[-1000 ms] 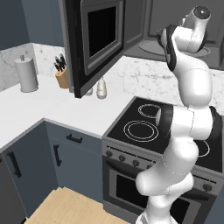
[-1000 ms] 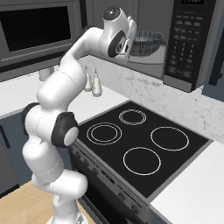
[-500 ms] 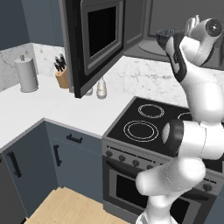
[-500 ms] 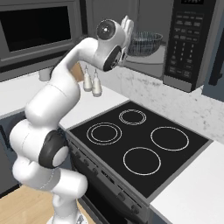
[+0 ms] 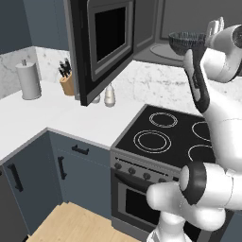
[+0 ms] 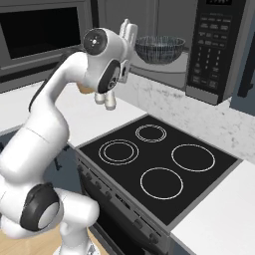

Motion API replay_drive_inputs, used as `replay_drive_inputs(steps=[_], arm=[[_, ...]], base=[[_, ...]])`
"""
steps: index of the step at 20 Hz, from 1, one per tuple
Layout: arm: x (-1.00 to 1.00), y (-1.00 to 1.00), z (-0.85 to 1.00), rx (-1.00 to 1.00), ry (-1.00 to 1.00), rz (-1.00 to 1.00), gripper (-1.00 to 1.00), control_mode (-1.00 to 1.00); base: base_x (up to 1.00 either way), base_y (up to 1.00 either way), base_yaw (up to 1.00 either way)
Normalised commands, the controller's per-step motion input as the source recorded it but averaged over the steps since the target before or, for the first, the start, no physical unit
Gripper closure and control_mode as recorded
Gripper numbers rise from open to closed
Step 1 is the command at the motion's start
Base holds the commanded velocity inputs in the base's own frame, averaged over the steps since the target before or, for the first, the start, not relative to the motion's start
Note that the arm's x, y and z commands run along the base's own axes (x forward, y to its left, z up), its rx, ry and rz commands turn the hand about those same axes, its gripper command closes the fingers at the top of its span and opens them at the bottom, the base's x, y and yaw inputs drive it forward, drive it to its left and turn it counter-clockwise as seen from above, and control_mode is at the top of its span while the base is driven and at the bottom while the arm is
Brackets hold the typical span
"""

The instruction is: Pick the mushroom from the sink and place it in the bowl. Then pick the bowl and place it in the microwave. Then close the microwave door and press the start button.

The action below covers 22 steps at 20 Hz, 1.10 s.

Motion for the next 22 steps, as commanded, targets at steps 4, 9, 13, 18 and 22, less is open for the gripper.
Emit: replay_drive_inputs(steps=[4, 9, 13, 18, 22], arm=[[-1.00, 0.48, 0.00, 0.00, -0.13, 0.00, -1.00, -1.00], [-1.00, 0.63, -0.02, 0.00, -0.33, -0.04, -1.00, -1.00], [-0.78, 0.88, 0.00, -0.03, -0.30, -0.17, -1.00, -1.00], [-0.55, 0.98, 0.00, -0.06, -0.24, -0.26, -1.00, -1.00], [-0.33, 0.94, 0.00, -0.07, -0.15, -0.28, -1.00, -1.00]], base=[[0.00, 0.00, 0.00], [0.00, 0.00, 0.00], [0.00, 0.00, 0.00], [0.00, 0.00, 0.00], [0.00, 0.00, 0.00]])
